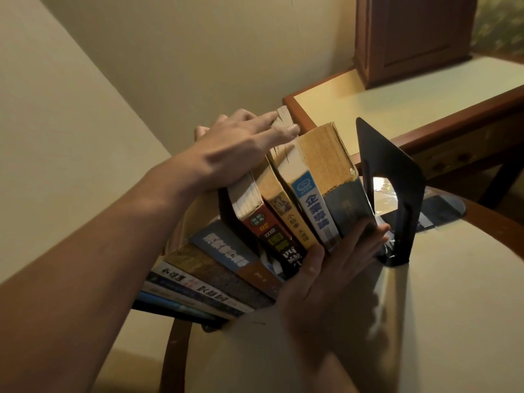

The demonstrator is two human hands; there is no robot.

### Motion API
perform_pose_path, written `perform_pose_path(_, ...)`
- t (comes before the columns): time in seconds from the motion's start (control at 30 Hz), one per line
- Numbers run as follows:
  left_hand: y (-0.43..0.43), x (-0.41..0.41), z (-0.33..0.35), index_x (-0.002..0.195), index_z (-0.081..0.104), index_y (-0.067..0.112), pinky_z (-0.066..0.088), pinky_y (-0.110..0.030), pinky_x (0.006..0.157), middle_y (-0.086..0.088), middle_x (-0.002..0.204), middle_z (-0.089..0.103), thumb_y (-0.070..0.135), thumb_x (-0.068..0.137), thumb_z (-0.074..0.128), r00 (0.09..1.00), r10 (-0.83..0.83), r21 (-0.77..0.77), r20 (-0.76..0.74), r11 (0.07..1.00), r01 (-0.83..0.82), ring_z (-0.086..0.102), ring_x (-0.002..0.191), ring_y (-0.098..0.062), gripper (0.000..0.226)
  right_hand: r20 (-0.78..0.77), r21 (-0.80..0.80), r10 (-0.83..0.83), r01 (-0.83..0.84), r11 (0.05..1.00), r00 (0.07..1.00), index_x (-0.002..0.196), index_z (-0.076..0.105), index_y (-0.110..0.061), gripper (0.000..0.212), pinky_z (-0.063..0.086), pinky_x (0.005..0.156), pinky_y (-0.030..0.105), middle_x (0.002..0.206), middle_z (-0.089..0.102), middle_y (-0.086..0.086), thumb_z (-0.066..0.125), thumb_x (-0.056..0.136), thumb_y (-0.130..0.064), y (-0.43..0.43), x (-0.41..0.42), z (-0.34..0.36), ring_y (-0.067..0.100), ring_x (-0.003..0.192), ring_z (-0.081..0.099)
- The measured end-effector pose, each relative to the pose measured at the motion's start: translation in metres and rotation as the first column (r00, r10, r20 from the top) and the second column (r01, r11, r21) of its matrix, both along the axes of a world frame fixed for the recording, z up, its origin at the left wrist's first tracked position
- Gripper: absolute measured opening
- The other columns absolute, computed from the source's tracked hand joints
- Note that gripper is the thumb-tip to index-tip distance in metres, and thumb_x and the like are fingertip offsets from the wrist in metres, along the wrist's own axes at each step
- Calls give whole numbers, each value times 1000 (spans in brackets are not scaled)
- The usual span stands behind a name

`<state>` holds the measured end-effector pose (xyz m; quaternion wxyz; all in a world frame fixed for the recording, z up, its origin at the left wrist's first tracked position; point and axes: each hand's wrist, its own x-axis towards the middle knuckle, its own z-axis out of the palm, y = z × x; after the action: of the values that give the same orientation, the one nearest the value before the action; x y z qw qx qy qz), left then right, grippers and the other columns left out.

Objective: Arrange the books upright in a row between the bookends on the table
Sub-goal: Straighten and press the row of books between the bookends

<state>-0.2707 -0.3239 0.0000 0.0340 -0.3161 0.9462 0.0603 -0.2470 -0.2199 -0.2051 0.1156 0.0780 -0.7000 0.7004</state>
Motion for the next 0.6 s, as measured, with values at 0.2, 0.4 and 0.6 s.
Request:
perform_pose_path(0.2, 2, -9, 3, 155, 9, 49, 8, -63, 114, 10, 165, 15, 79, 70, 30, 997, -16, -20, 79, 1000, 17, 14, 149, -27, 93, -20, -2, -5, 5, 1000, 1000, 154, 25, 3, 72, 6, 121, 63, 165, 8, 23, 22, 100, -44, 0, -2, 0, 36, 154, 1)
perform_pose_path(0.4, 1, -17, 6, 151, 24, 51, 9, -68, 113, 11, 163, 20, 74, 67, 34, 996, -19, 14, 92, 1000, 17, 18, 148, -25, 87, -34, 21, 2, -1, 1000, 999, 155, 23, 1, 73, 4, 122, 61, 166, 6, 21, 20, 101, -48, 0, -1, -2, 35, 155, -1)
perform_pose_path(0.6, 3, -9, 3, 139, 43, 52, 19, -62, 112, 10, 154, 31, 75, 66, 38, 999, -14, 36, 34, 999, 13, 26, 141, -22, 77, -59, 38, -25, 27, 999, 998, 154, 24, 0, 73, 6, 120, 63, 166, 10, 20, 22, 100, -48, 1, -3, -3, 36, 155, 1)
